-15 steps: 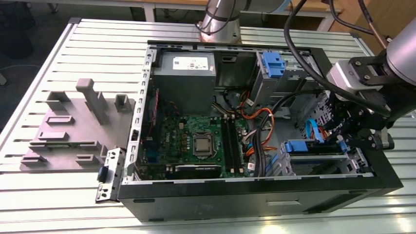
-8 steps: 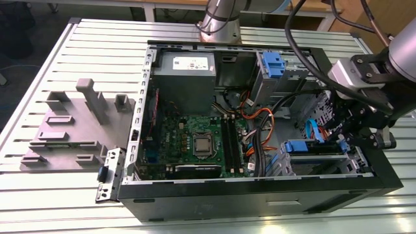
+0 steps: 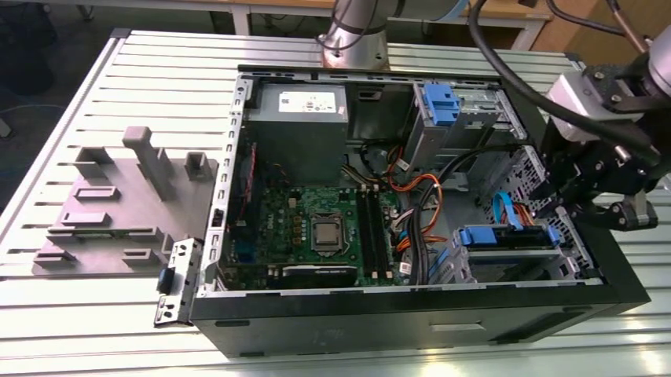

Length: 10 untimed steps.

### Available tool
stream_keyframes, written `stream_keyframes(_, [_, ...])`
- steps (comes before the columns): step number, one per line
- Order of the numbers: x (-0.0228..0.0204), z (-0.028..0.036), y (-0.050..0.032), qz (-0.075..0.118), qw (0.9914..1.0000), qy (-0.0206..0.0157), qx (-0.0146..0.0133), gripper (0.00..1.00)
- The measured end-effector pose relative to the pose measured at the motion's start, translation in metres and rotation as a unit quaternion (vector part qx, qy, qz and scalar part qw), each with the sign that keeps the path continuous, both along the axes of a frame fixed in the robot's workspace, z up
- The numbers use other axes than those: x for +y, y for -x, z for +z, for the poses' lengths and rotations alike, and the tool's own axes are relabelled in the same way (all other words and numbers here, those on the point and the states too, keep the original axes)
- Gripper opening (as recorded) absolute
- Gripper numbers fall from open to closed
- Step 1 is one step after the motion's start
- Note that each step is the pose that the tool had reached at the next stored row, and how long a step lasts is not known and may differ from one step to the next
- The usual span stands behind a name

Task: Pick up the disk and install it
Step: 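Insert the second disk wire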

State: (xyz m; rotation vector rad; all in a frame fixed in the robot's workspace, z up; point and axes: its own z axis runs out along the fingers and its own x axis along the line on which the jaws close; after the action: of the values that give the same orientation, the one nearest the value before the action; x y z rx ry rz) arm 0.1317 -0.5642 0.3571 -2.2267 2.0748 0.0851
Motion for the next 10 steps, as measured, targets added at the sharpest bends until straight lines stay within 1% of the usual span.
stream_keyframes(3, [0.0003,0.0045,0.0000,0.000,1.00000,0.0004,0.0000,0.29])
stream_keyframes(8, [0.0004,0.0049,0.0000,0.000,1.00000,0.0004,0.0002,0.29])
stream_keyframes(9, [0.0004,0.0049,-0.0001,0.000,1.00000,0.0004,0.0028,0.29])
stream_keyframes(10, [0.0004,0.0050,-0.0002,0.000,0.99997,0.0005,0.0081,0.29])
